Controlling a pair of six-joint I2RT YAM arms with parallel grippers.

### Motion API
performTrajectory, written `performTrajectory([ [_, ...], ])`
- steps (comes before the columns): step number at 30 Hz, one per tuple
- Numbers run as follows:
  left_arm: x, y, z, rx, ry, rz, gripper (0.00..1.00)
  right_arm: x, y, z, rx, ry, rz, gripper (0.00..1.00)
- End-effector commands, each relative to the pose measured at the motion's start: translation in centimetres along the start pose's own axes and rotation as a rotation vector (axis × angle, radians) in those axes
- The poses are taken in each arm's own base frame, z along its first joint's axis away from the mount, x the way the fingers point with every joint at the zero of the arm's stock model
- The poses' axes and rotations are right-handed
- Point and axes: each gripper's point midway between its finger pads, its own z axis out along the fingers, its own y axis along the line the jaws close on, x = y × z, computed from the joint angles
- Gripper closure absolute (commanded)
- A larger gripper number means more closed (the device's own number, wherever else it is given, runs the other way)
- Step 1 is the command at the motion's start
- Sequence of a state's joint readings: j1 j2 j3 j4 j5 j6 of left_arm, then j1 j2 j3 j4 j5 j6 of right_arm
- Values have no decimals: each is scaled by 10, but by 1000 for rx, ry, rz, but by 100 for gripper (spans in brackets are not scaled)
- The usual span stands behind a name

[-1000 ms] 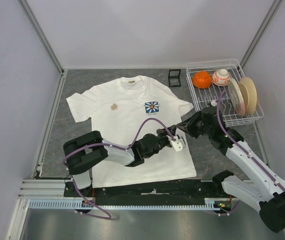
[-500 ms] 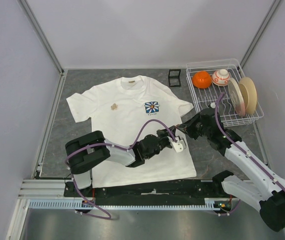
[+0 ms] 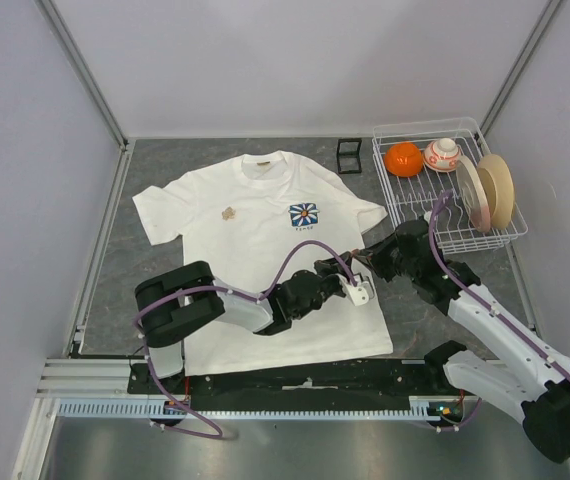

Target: Remove the brooch from the garment

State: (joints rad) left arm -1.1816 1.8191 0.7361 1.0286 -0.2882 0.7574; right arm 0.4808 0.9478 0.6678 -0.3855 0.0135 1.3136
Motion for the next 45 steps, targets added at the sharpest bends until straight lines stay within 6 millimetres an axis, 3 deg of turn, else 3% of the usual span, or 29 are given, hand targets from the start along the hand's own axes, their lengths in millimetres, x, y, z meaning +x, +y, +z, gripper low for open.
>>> performTrajectory([
  [1,-42,25,8,-101,-122,-9,98,-14,4,-3,11,-81,50,84],
  [13,-41,24,10,-115,-109,19,98,-6,8,4,22,-66,72,84],
  [19,-40,22,11,-107,-111,7,97,-9,12,-1,-7,-90,79,100],
  [22,-41,21,7,-100,-114,-29,75,-12,16,-5,-34,-109,84,100],
  [23,-41,21,6,-100,-116,-47,61,-14,19,-8,-54,-116,74,100],
  [26,-42,28,-3,-101,-129,-110,49,-20,17,-11,-70,-153,32,100],
  [28,-49,34,-14,-74,-169,-157,46,-24,10,-11,-64,-180,-4,100],
  [30,-45,36,-23,-23,-193,-248,46,-27,4,-13,-62,-198,-48,100],
  [32,-48,57,-33,-34,-227,-334,40,-32,2,-16,-69,-223,-91,100],
  [33,-48,54,-39,9,-248,-356,40,-33,0,-17,-67,-229,-117,100],
  [34,-45,74,-44,-9,-250,-441,40,-36,-6,-17,-47,-236,-174,100],
  [36,-55,77,-53,96,-324,-551,40,-39,-12,-22,-41,-247,-224,100],
  [37,-48,94,-57,97,-332,-700,38,-41,-17,-24,-32,-252,-289,100],
  [38,-55,104,-61,110,-379,-772,35,-43,-17,-29,-52,-254,-311,100],
  [40,-56,112,-60,165,-386,-960,33,-45,-24,-30,-55,-246,-364,100],
  [41,-50,107,-55,193,-357,-1023,29,-51,-29,-31,-40,-256,-406,100],
  [45,-70,107,-52,381,-388,-1246,25,-59,-64,-31,62,-225,-441,100],
])
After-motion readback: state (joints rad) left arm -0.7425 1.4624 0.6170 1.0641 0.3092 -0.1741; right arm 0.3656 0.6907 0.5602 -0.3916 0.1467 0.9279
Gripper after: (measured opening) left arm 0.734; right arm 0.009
